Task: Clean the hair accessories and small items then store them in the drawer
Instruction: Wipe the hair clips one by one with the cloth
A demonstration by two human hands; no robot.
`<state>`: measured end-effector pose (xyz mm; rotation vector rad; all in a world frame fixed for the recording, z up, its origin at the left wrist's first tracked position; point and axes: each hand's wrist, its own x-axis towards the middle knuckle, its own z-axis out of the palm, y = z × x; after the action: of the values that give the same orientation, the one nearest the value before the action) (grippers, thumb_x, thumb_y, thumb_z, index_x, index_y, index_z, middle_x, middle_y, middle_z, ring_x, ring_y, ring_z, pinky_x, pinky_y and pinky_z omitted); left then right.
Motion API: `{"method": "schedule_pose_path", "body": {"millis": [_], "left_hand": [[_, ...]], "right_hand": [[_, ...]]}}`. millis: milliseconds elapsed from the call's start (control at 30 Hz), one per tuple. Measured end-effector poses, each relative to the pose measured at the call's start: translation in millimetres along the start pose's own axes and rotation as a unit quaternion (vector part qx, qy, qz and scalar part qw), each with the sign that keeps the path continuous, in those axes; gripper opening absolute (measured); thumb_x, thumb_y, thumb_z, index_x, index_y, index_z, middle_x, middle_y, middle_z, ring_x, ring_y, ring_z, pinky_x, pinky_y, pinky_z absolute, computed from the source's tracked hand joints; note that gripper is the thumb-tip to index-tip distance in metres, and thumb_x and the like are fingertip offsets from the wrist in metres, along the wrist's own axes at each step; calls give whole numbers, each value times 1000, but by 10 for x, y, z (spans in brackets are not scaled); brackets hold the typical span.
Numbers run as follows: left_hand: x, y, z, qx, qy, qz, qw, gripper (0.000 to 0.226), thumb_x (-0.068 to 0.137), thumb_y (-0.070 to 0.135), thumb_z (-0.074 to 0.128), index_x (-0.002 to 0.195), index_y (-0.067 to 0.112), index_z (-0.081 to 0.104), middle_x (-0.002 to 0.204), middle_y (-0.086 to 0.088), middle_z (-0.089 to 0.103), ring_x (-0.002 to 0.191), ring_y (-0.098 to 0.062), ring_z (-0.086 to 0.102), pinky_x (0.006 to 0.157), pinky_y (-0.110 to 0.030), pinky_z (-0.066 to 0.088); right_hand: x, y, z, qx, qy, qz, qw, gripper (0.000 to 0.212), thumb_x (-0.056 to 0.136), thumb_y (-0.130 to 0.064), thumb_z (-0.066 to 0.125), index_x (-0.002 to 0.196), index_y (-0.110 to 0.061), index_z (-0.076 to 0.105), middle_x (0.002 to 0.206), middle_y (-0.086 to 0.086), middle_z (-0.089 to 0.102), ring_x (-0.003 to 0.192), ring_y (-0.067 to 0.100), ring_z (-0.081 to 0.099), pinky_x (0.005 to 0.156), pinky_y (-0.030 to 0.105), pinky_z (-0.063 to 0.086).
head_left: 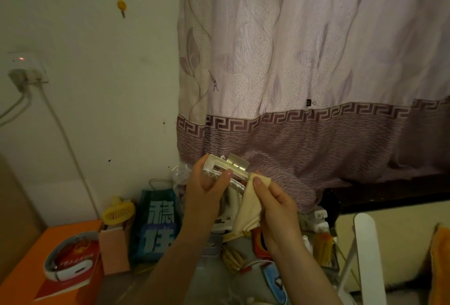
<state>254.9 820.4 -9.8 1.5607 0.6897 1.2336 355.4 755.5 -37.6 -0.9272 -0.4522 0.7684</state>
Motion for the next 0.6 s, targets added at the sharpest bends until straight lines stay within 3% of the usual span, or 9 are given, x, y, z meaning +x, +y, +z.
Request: {"method": "schedule_pose_path", "body": {"millis": [67,133,233,333,400,500,600], "left_hand": [[17,15,-20,-10,-9,-4,1000,37,89,9,60,120,26,49,78,20,69,72,11,63,66,-13,53],[41,9,-55,-9,-23,-9,1000,35,89,10,61,114,32,51,78,28,68,76,9,64,73,-20,54],[66,1,-99,-4,-34,-7,999,38,88,11,63,120,29,53,83,22,69,81,6,65,79,-26,55],[87,4,-120,-3,-68,-5,998,44,88,9,61,127,24,48,74,24,69,74,7,65,72,-18,55],[102,11,-134,5,-87,-3,996,44,88,9,61,128,23,49,71,17,69,71,5,65,69,-16,55],[118,40,-149,24,-106,7,994,44,88,10,62,129,21,51,74,5,64,69,1,63,67,-16,54],[140,82,-171,25,-129,7,991,39,89,7,60,123,23,50,70,20,70,70,8,65,61,-9,50]], "right_hand": [[-7,11,-11,-15,2,2,1000,18,86,-18,64,99,-10,73,96,16,72,89,28,66,83,43,53],[1,6,-34,-38,4,7,999,20,86,-20,65,100,-9,73,99,17,72,92,32,65,87,46,52],[11,-1,-68,-61,0,2,998,16,86,-17,65,98,-10,73,91,14,72,83,26,65,78,40,52],[9,-25,-79,-81,-3,-20,997,14,86,-15,65,95,-10,74,80,7,72,76,21,64,69,33,53],[12,-45,-95,-92,-3,-42,995,12,87,-13,64,92,-9,74,76,5,72,74,21,64,66,30,54],[18,-93,-129,-114,-10,-76,990,14,87,-14,63,96,-13,74,93,-3,74,84,19,68,73,30,56],[29,-144,-142,-133,-31,-102,985,15,85,-12,65,90,-21,76,105,-14,71,97,8,68,83,27,55]]}}
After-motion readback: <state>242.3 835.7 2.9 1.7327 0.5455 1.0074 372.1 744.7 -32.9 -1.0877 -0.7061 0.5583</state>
